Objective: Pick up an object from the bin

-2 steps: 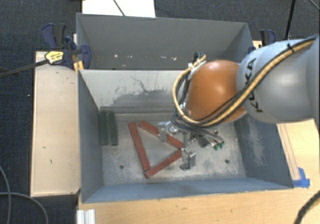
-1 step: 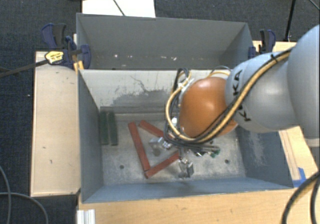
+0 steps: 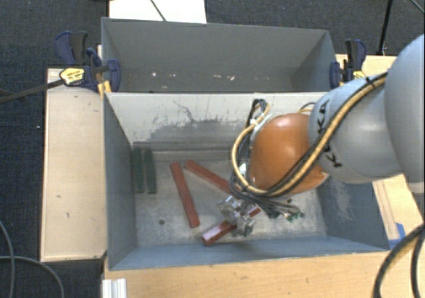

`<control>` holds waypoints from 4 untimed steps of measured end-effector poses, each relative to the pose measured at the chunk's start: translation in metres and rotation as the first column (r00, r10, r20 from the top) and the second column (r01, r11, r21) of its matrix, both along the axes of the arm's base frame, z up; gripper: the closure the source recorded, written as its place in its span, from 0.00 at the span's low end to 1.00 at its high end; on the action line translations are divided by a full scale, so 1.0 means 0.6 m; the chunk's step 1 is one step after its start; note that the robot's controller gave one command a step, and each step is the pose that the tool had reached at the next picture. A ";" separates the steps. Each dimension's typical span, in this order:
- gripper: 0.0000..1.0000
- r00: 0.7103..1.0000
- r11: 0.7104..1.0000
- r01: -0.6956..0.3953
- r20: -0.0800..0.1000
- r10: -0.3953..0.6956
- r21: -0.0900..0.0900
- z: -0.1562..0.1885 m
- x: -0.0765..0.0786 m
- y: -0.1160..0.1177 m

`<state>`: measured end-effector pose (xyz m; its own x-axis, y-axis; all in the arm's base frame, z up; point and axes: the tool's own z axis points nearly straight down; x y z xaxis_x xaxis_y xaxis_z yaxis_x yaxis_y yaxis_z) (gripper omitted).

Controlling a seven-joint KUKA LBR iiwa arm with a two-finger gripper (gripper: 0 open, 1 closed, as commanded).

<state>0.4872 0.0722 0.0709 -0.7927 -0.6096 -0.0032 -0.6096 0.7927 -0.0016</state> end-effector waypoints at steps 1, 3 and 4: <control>1.00 1.000 1.000 0.000 0.000 0.000 0.000 0.000 0.000 0.000; 1.00 1.000 1.000 0.001 -0.003 -0.001 0.001 0.012 -0.001 0.001; 1.00 1.000 1.000 0.001 -0.007 -0.001 0.000 0.040 -0.003 0.001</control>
Offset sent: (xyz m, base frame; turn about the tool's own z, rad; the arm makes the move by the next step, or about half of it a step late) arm 0.0000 0.0000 0.0120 0.0000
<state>0.4855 0.0726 0.0949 -0.7931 -0.6090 0.0021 -0.6090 0.7931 0.0025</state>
